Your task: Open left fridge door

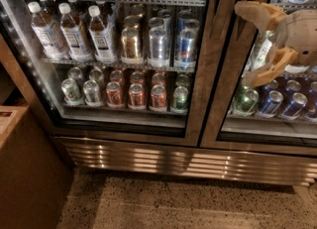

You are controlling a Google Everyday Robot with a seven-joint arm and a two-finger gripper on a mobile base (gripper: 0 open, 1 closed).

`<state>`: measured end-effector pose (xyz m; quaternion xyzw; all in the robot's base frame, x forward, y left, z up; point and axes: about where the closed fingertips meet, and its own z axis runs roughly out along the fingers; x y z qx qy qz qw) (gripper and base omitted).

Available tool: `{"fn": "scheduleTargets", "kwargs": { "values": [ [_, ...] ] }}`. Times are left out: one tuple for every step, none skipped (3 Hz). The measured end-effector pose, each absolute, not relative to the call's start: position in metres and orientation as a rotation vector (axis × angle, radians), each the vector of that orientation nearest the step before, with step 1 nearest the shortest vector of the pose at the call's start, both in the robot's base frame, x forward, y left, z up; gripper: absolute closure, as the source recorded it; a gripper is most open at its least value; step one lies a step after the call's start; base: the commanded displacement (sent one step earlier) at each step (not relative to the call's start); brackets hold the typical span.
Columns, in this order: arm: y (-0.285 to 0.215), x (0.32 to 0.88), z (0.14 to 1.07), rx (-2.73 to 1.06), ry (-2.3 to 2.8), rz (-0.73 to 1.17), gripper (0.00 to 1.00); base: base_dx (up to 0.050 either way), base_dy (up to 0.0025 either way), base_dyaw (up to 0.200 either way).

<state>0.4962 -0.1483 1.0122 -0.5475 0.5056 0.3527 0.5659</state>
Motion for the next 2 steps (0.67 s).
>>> {"fn": "scheduleTargets", "kwargs": {
  "values": [
    [-0.147,0.501,1.016,-1.284,1.191,0.824,0.00,0.000,0.00000,0.000],
    [-0.147,0.517,1.029,-1.275,1.204,0.796,0.00,0.000,0.00000,0.000]
  ]
}}
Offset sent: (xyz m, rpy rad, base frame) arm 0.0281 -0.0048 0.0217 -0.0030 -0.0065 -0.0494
